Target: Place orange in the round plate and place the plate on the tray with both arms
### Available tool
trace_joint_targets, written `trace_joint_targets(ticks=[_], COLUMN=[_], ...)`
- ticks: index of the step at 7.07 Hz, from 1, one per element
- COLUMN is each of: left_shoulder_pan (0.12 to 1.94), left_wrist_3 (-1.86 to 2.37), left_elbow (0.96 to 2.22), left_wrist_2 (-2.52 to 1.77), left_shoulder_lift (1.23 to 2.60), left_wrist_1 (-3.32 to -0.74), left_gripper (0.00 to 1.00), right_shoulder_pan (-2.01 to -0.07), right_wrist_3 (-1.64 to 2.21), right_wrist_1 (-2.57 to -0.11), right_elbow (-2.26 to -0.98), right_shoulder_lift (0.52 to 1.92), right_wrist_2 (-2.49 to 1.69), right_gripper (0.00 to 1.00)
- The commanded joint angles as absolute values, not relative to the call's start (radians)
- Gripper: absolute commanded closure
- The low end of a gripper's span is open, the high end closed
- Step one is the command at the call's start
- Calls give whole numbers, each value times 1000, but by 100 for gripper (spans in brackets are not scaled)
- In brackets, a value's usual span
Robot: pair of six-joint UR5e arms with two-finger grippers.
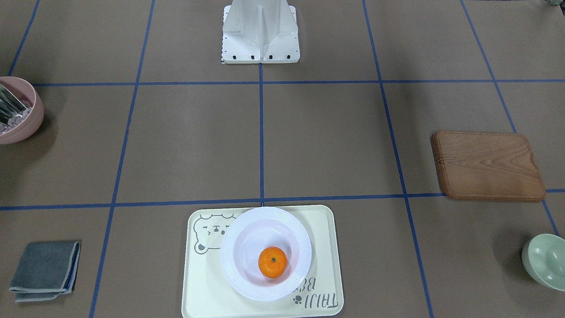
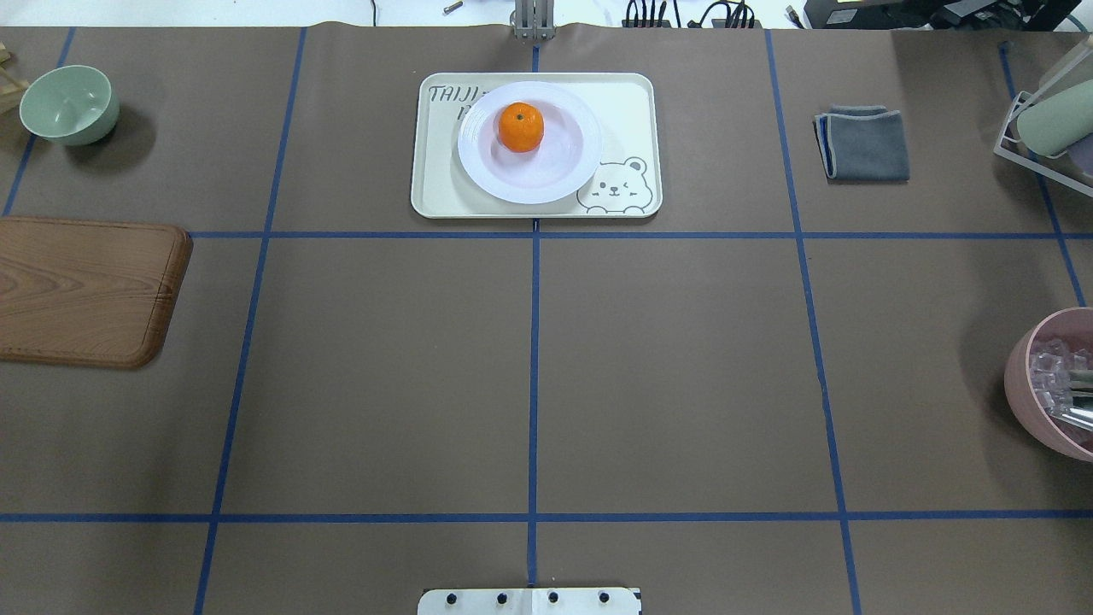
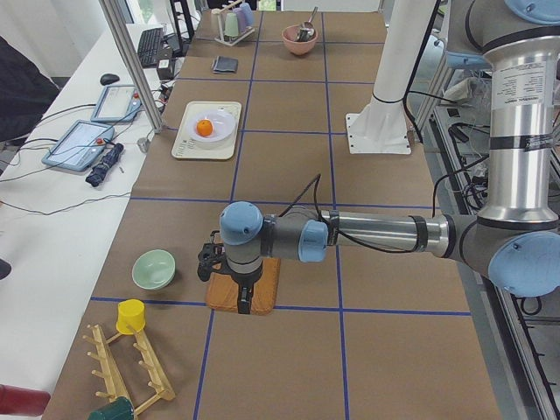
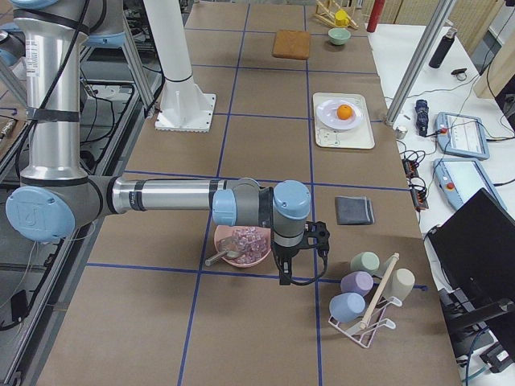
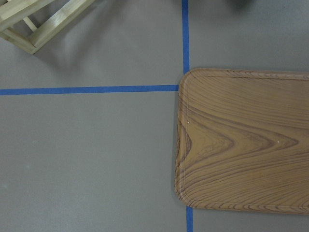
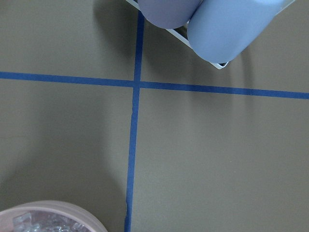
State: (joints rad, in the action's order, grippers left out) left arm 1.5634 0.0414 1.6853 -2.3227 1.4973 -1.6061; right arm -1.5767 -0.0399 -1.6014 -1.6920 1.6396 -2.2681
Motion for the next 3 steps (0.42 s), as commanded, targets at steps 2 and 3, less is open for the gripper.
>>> trace_joint_targets(ticks=[2,3], left_shoulder_pan=[1563,1563], left_wrist_3=[41,41], left_elbow=[1671,1667], left_wrist_2=[-2322,-2321], left_shoulder_lift=[1499,1497], left_wrist_1=[-1608,-1611], left_gripper=[2,2], right_shoulder_pan=[-1578,-1578], right_wrist_3=[-38,-34], right_wrist_1=[-1601,-1603], right_elbow=[-1692,-1692], right_shoulder_lift=[1640,1640], right_wrist_2=[-2270,-2270], right_gripper=[0,0])
